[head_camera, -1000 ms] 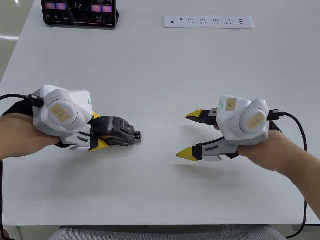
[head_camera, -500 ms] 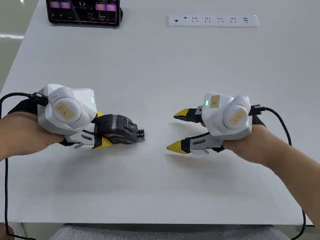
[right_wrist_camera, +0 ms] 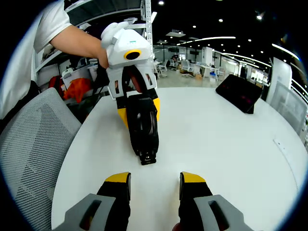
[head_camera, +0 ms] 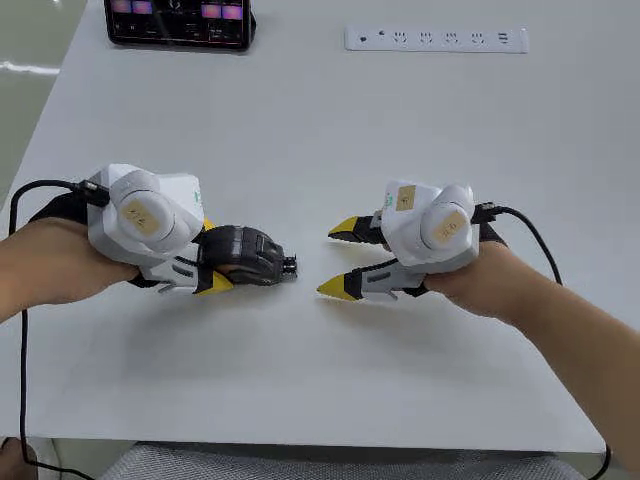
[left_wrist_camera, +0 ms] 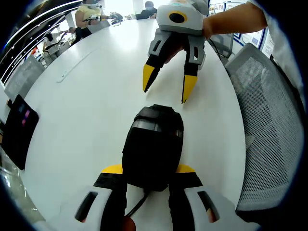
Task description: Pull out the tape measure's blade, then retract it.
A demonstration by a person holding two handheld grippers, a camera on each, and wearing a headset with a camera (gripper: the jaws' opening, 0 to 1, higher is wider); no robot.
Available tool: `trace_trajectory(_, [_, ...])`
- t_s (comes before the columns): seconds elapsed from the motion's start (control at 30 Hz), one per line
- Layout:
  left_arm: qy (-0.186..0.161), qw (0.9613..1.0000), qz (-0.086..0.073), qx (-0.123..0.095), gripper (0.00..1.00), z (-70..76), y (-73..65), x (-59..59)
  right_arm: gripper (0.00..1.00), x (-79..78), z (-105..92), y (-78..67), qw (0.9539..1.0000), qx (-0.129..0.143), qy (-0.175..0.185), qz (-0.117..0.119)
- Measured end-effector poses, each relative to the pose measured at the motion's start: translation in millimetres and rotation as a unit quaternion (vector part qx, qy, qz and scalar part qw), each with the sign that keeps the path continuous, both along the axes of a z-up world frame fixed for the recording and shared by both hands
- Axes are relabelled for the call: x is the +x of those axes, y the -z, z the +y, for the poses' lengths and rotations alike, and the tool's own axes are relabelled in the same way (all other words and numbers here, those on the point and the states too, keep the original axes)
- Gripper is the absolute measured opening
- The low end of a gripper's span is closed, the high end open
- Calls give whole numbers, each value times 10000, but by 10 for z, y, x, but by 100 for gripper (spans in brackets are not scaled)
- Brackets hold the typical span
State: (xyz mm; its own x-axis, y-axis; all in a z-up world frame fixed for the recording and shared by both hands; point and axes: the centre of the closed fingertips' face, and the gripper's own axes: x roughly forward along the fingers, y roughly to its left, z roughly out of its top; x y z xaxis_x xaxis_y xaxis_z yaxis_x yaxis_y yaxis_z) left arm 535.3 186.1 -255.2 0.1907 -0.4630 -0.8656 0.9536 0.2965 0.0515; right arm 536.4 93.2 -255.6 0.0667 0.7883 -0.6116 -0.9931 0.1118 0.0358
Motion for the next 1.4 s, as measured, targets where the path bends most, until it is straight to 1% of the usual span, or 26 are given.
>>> trace_trajectory(0.13, [13,10000,5,-6,28,-2,1,0,35,12,42,8,10000,32,-21,10])
trace_trajectory(0.37, [14,10000,15,0,28,-4,1,-2,31,-28,138,47,9999,81,-138,56])
trace_trajectory(0.43, [15,10000,41,3,28,-7,1,1,30,-31,159,45,9998,98,-160,69])
trace_trajectory(0.6, [31,10000,29,16,28,-9,4,4,27,-16,208,55,9997,141,-194,71])
trace_trajectory(0.83, [24,10000,46,22,28,-11,5,4,22,-43,280,62,9992,214,-303,133])
trace_trajectory(1.23, [22,10000,50,4,29,-17,8,13,16,-36,320,98,9989,201,-407,89])
trace_trajectory(1.4, [15,10000,66,0,28,-20,7,13,16,-35,333,102,9988,203,-453,59])
